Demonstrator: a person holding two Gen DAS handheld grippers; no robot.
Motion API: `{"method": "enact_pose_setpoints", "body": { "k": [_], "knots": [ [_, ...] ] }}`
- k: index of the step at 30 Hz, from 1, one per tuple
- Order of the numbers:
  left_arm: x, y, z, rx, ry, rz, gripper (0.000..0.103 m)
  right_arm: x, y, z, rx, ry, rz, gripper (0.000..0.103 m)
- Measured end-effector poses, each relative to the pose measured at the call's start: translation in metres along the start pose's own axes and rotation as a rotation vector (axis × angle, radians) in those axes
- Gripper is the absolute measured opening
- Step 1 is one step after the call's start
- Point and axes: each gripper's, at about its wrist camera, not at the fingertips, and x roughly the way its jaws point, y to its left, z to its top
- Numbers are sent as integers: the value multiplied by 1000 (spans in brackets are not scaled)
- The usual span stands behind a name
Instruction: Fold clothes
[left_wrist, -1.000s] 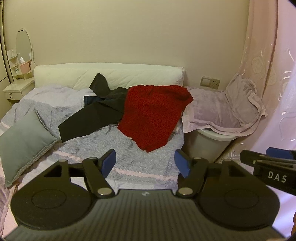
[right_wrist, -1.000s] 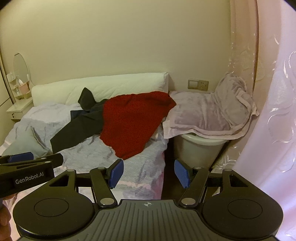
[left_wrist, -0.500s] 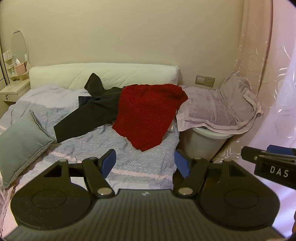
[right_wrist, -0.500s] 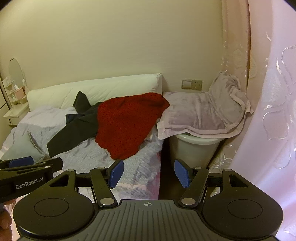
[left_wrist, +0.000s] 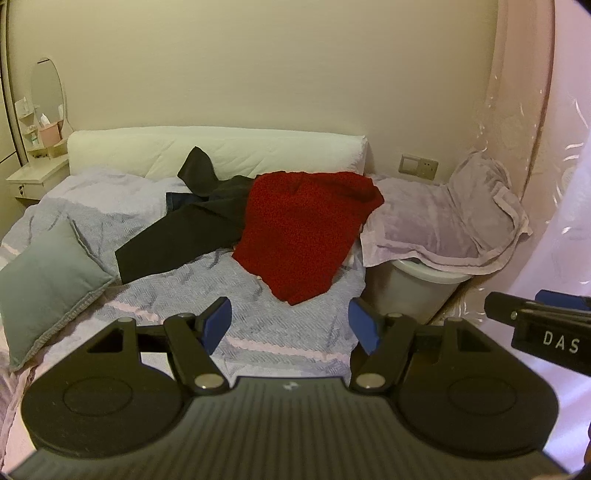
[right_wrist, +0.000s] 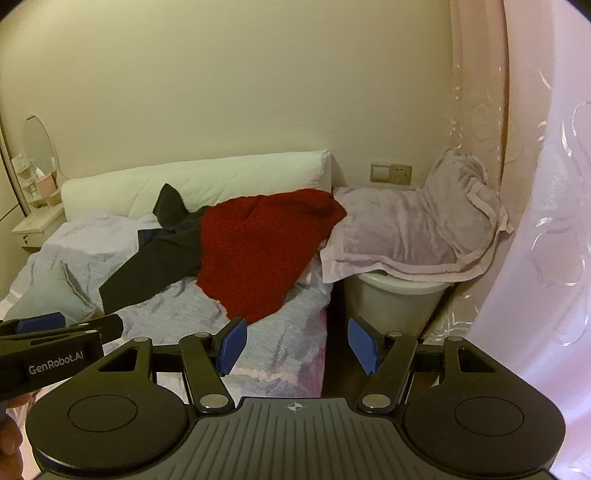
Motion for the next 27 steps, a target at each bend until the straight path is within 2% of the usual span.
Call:
{"method": "enact_pose_setpoints", "body": {
  "k": [18,27],
  "knots": [
    [23,7,20,-12,-6,5,70,31,6,15,-25,9,7,64],
    [53,9,36,-18,-2,19,72,59,4,24,-40,9,26,64]
  ]
}}
